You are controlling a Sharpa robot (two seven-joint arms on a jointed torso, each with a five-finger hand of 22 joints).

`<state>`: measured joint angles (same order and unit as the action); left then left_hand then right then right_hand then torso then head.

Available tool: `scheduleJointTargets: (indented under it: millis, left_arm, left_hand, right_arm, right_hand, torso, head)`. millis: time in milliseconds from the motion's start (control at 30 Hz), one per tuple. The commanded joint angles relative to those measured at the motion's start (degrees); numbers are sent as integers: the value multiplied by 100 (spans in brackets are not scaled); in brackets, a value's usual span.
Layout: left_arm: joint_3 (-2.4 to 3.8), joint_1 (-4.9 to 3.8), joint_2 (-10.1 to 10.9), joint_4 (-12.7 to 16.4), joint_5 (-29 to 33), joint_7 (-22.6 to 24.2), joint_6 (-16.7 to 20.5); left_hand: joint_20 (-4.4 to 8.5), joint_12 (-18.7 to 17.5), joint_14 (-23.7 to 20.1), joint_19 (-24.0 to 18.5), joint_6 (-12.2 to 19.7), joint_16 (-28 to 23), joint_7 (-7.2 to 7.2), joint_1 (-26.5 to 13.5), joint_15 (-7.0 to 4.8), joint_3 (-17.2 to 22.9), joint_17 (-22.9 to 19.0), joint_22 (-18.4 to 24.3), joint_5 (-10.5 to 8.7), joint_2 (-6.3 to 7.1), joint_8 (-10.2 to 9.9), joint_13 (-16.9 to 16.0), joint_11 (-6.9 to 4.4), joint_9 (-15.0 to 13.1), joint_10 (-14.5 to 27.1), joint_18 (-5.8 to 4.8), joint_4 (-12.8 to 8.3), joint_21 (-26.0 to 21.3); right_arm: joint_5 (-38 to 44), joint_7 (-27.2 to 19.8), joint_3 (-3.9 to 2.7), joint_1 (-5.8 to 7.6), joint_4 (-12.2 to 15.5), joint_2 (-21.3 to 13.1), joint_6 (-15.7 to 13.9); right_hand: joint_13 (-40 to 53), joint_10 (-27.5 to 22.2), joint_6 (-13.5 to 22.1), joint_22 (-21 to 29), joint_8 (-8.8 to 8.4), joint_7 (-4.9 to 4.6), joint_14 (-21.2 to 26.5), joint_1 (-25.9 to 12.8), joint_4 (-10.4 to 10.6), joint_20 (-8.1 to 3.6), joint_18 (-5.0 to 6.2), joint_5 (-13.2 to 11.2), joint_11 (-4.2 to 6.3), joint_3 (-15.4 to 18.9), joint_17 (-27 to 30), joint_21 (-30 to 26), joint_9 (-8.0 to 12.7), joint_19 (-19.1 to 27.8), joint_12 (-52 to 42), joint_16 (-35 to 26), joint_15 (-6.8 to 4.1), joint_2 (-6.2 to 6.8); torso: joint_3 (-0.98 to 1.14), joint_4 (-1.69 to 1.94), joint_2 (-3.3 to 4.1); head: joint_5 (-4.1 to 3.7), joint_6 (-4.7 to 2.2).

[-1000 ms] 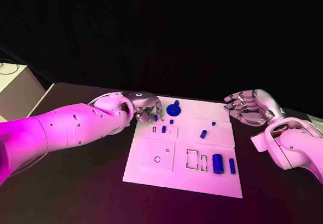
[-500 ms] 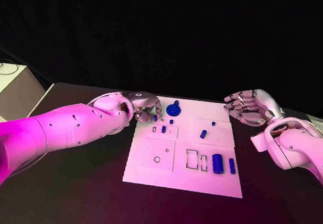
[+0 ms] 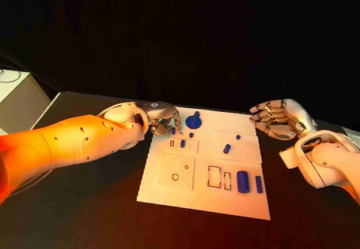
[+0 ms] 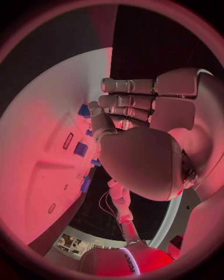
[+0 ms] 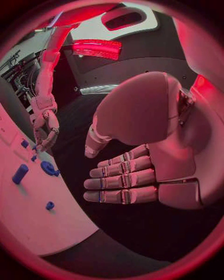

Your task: Assemble the parts on the task board

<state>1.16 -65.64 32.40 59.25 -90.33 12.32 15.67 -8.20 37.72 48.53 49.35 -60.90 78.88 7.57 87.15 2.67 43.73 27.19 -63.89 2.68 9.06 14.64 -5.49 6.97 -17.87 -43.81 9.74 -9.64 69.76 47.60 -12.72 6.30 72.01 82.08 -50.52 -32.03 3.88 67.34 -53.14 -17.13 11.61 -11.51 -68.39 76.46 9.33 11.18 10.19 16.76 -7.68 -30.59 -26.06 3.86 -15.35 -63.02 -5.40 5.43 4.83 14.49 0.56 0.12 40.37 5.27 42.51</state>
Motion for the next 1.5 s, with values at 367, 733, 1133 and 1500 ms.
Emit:
scheduleJointTargets:
  millis: [367, 733, 1133, 1500]
  left_arm:
    - [5, -1, 70, 115, 122, 72, 151]
    - [136, -2, 338, 458, 425, -44, 136]
    - [832, -20, 666, 887, 2118, -1986, -651]
    - [992, -191, 574, 646, 2818, -3755, -2645]
  left_hand:
    - [10, -204, -79, -99, 267, -82, 17, 10, 9, 292, -94, -20, 12, 64, -207, 123, 45, 38, 303, 57, -190, 128]
    - [-31, -254, -123, -237, 393, -141, 12, -108, 62, 619, -206, 19, 18, 192, -357, 161, 102, 88, 432, 74, -365, 176]
    - [-225, 870, 135, -254, 731, 169, 210, -2220, 111, -734, -221, 749, 17, 274, -506, -278, -42, 35, -559, 97, 1626, -686]
    - [355, 2385, 3496, 2451, 193, 1064, -239, -2297, -439, -2075, 4750, -755, 23, 11, 371, -1245, -569, -1140, -1669, -442, 2637, 649]
  right_arm:
    - [25, -62, -3, 1, 12, 5, 50]
    - [26, -64, -3, 1, 7, -5, 44]
    - [26, -49, -3, 1, -24, -13, 43]
    - [26, -28, -3, 2, -44, -7, 48]
  right_hand:
    - [-10, 8, 0, 9, -31, -47, -10, -31, -11, 11, 31, 38, -36, 26, 7, -10, 9, 23, 23, -35, 23, 3]
    - [-10, 8, 0, 9, -31, -47, -10, -31, -11, 11, 31, 38, -36, 26, 7, -10, 9, 23, 23, -35, 23, 3]
    - [-12, 3, 0, 26, -36, -48, -2, -30, -14, 13, 30, 38, -38, 29, 15, -13, 10, 28, 28, -45, 26, 7]
    - [-12, 4, -4, 40, -38, -48, -1, -26, -18, 14, 30, 39, -38, 29, 21, -13, 11, 29, 29, -50, 27, 8]
  torso:
    - [2, -3, -1]
    - [-1, 0, -1]
    - [14, 8, -16]
    - [14, 0, -14]
  head:
    - [5, -12]
    - [-18, -23]
    - [-33, -42]
    - [-25, -51]
